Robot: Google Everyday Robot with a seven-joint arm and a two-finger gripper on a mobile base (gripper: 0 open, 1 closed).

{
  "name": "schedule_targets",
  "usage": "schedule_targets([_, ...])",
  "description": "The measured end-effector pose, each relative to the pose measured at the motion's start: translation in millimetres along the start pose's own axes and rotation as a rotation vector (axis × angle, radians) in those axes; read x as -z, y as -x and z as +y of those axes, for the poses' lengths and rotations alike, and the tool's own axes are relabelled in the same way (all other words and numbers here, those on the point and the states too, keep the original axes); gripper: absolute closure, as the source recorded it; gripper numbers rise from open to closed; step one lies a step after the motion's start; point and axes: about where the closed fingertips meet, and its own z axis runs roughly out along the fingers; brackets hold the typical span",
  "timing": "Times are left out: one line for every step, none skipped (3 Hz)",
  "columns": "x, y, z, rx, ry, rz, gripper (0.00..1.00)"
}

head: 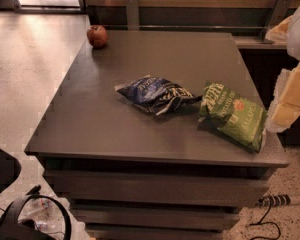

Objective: Move green jalapeno chip bag near apple

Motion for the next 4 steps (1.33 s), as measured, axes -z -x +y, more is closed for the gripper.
schedule_targets([0, 0, 0, 0.000, 0.000, 0.000, 0.00])
schedule_targets([-9, -1, -4, -0.027, 0.008, -0.015, 0.00])
schedule_targets([-37, -7, -11, -0.092, 0.028, -0.053, 0.00])
schedule_targets([-74, -12, -18, -0.163, 0.048, -0.124, 0.00])
